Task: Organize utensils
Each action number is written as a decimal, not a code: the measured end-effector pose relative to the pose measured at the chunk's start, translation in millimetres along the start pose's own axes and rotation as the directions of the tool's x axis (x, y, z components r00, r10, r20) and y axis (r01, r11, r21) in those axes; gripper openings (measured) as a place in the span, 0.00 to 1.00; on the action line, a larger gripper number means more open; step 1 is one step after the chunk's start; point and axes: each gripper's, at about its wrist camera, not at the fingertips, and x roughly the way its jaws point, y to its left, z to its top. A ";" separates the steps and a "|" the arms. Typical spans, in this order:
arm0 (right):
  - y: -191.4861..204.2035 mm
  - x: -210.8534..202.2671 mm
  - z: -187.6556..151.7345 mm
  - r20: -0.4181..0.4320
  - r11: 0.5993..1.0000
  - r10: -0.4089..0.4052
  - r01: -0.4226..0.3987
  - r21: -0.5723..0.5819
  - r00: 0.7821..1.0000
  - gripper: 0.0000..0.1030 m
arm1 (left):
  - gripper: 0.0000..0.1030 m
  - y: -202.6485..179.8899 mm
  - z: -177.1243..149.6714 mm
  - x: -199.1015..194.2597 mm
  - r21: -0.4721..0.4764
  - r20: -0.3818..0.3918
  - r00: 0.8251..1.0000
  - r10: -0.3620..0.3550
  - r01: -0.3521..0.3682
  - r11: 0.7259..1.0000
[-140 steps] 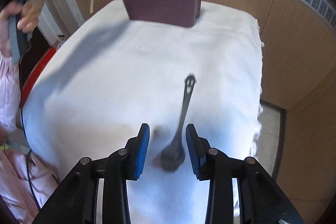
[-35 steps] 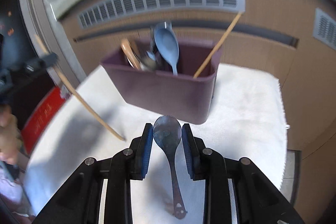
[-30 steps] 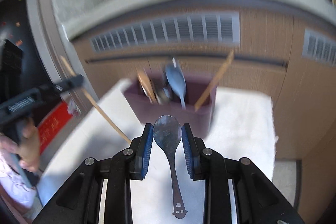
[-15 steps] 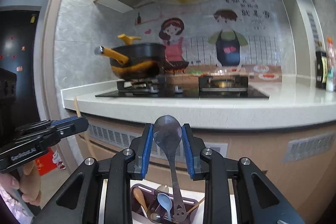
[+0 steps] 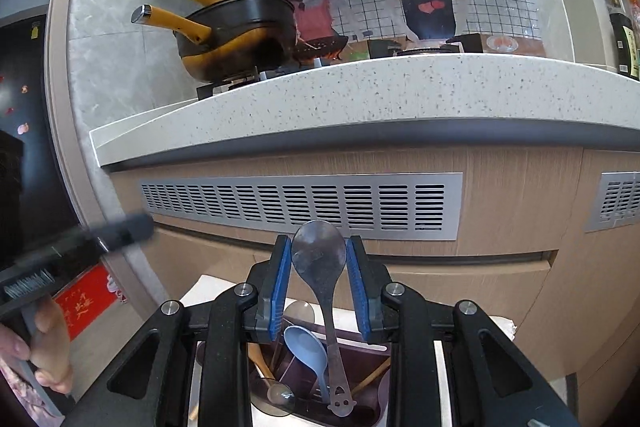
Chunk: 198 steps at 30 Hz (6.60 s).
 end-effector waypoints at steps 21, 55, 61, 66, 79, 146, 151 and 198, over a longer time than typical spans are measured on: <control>-3.7 -42.0 -7.1 0.006 1.000 -0.004 0.004 0.003 1.000 0.25 | 0.05 -7.7 -50.2 88.9 0.036 -0.367 0.917 0.158 -0.156 0.987; -15.7 3.1 -7.2 0.088 0.996 0.034 -0.041 0.078 0.996 0.25 | 0.05 -14.3 -59.8 59.5 -0.060 0.380 0.915 0.134 -0.121 0.991; -21.0 23.1 -25.4 0.038 0.997 0.010 -0.013 0.076 0.999 0.25 | 0.05 -6.6 -82.0 78.0 -0.047 0.297 0.945 0.139 -0.130 0.990; -24.2 33.3 -40.5 -0.013 0.996 0.013 -0.012 0.088 1.000 0.25 | 0.05 -2.2 -95.4 81.9 -0.058 0.194 0.974 0.120 -0.111 0.992; -16.5 38.9 -65.0 -0.111 0.995 0.032 -0.022 0.093 0.993 0.25 | 0.06 6.9 -101.8 84.9 -0.133 -0.079 0.996 0.049 -0.059 0.989; -7.6 -26.1 -94.9 -0.214 0.990 -0.002 0.032 0.138 0.977 0.62 | 0.60 -5.2 -115.6 -15.5 -0.091 0.040 0.988 0.147 -0.143 0.986; 21.3 -79.0 -109.8 -0.179 0.990 -0.100 0.115 0.077 0.979 0.81 | 0.78 -17.8 -140.7 -58.0 -0.070 -0.008 0.981 0.194 -0.194 0.979; 72.7 -205.6 -188.4 -0.115 0.923 -0.384 0.384 -0.021 0.916 1.00 | 1.00 -84.0 -219.7 -153.4 0.040 -0.023 0.955 0.297 -0.296 0.954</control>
